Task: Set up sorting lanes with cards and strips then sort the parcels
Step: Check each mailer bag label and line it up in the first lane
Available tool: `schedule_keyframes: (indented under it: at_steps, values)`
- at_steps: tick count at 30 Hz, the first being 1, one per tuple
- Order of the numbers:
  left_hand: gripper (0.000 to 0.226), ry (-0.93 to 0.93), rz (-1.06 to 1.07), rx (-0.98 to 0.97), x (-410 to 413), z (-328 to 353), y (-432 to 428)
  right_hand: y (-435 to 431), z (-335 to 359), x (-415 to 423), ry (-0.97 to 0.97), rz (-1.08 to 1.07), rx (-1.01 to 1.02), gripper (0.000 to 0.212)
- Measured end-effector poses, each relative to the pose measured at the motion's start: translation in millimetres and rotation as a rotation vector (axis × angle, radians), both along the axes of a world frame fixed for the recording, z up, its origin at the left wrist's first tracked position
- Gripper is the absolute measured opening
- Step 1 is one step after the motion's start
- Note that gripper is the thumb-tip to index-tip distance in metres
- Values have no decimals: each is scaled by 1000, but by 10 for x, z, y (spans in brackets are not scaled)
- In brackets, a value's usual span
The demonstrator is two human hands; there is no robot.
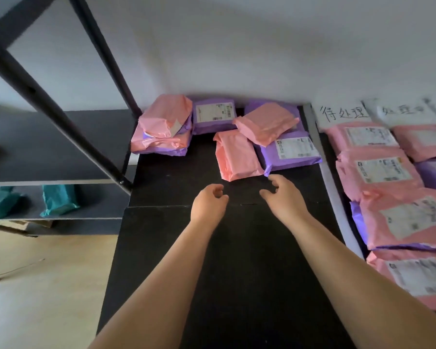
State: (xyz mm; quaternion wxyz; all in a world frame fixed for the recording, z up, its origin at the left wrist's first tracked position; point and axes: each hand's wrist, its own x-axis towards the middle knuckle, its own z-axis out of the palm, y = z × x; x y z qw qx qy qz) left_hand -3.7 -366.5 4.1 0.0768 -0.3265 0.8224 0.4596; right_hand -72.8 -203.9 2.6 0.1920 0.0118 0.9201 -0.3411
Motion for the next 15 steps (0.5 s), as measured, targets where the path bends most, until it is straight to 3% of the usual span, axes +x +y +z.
schedule_keyframes:
  at_steps: [10, 15]
  values:
    - [49, -39, -151, -111, -723, -395, -259, -435, -244, -645, -23, 42, 98, 44]
    - [61, -137, -253, -234, -939, -555, -282, -475, -401, -827, -98, 47, 106, 48]
